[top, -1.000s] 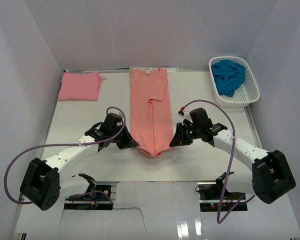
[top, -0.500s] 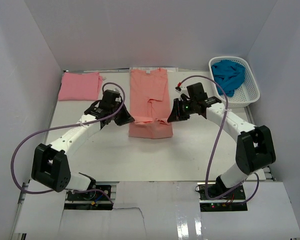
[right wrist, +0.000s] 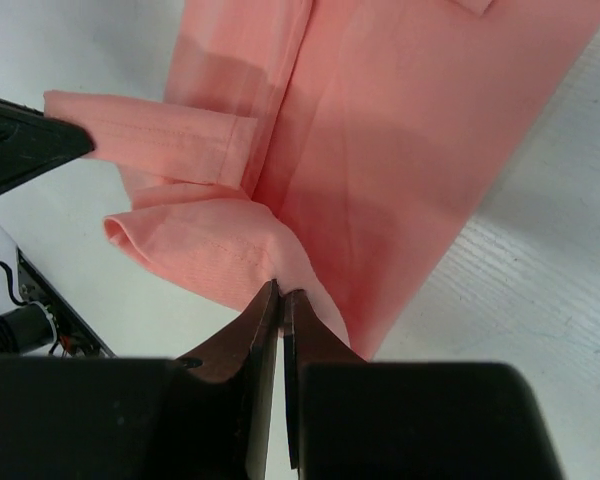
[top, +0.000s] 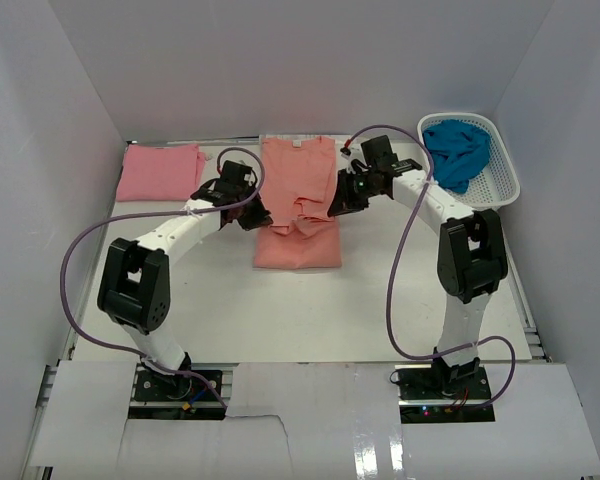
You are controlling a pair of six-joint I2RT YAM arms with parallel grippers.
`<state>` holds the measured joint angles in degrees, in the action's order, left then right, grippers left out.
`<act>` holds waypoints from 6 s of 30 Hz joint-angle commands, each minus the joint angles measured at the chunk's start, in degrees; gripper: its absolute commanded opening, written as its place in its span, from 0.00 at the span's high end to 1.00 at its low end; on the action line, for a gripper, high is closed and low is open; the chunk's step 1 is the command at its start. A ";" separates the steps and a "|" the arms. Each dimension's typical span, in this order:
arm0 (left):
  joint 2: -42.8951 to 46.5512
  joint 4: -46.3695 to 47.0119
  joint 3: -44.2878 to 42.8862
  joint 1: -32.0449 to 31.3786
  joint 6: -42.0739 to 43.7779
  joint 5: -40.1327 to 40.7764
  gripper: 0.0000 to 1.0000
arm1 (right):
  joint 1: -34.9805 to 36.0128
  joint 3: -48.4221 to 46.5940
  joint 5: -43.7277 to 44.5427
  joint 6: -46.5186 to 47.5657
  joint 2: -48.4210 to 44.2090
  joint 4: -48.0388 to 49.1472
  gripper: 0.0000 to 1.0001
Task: Fold and stack the t-shirts
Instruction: Fold the folded rectangular tshirt in 1/3 of the way, then grab one side of the 2/3 rectangular tshirt with both arms
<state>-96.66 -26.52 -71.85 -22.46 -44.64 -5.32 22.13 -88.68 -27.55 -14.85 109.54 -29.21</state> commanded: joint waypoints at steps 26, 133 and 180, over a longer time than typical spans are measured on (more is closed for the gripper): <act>-9.68 8.15 -8.04 3.91 -3.34 -4.17 1.00 | -3.14 -18.71 0.48 -0.44 14.74 -5.50 0.92; 15.01 15.62 27.11 7.87 0.00 -8.92 0.25 | -6.40 38.32 -12.79 -20.04 0.68 41.96 0.33; -2.48 30.83 31.86 4.09 -7.48 -6.99 0.75 | -6.75 36.74 -3.21 -19.34 -1.87 37.12 0.92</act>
<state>-96.71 9.91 -41.06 -17.87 -53.25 -14.22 15.77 -51.22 -34.94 -36.62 108.38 10.39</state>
